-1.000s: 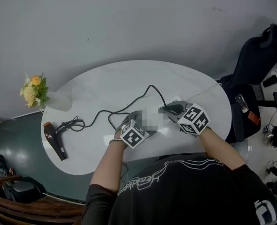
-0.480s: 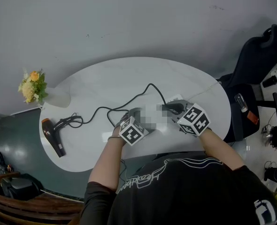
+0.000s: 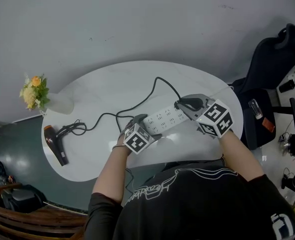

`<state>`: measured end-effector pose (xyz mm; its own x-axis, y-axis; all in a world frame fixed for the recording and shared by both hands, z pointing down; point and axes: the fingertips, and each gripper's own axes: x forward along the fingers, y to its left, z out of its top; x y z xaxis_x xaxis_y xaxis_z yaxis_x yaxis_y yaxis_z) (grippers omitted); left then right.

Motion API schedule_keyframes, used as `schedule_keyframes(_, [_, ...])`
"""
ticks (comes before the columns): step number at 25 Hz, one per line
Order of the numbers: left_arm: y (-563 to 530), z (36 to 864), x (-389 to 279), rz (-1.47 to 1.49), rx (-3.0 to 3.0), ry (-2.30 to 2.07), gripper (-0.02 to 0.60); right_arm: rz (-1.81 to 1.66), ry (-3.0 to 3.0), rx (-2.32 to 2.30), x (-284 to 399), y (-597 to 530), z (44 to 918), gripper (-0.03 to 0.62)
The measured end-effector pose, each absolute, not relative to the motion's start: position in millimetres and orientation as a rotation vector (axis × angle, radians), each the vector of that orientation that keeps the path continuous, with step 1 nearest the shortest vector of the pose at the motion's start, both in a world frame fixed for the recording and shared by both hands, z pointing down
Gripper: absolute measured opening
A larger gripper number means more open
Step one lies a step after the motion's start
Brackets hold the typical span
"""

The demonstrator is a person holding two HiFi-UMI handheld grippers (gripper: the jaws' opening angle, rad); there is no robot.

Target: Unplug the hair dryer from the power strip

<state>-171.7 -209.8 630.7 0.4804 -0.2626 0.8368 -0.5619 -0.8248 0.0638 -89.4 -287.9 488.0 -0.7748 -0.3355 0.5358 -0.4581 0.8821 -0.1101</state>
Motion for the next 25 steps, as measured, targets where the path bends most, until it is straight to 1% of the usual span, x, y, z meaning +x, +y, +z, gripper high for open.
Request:
schedule_keyframes(4, [-206.8,628.1,-168.6,1.24,2.41,-0.751,0.437,0.473,-2.583,0.58,-79.3,-277.8,487.4,0.029])
schedule_keyframes(9, [-198.6,614.3,-160.3,1.121,2.425,-0.846,0.437,0.622,-2.675,0.568,-70.9,-259.0,474.6,0.029])
schedule_keyframes(16, [-187.0,601.1,-156.5,1.081,2.399,-0.981,0.436,0.704,-2.725,0.566,-46.4,-239.5,456.8,0.029])
schedule_keyframes(21, [-186.1,573.4,-160.8,0.967,2.386,-1.093,0.436,0.726,-2.743,0.563,-26.9,-226.2,447.9,0.029])
schedule_keyframes(25, [-177.1,539.8,-150.8,0.829,2.393,-1.172,0.434,0.73,-2.779,0.565,-12.8,-216.7,437.6,0.029])
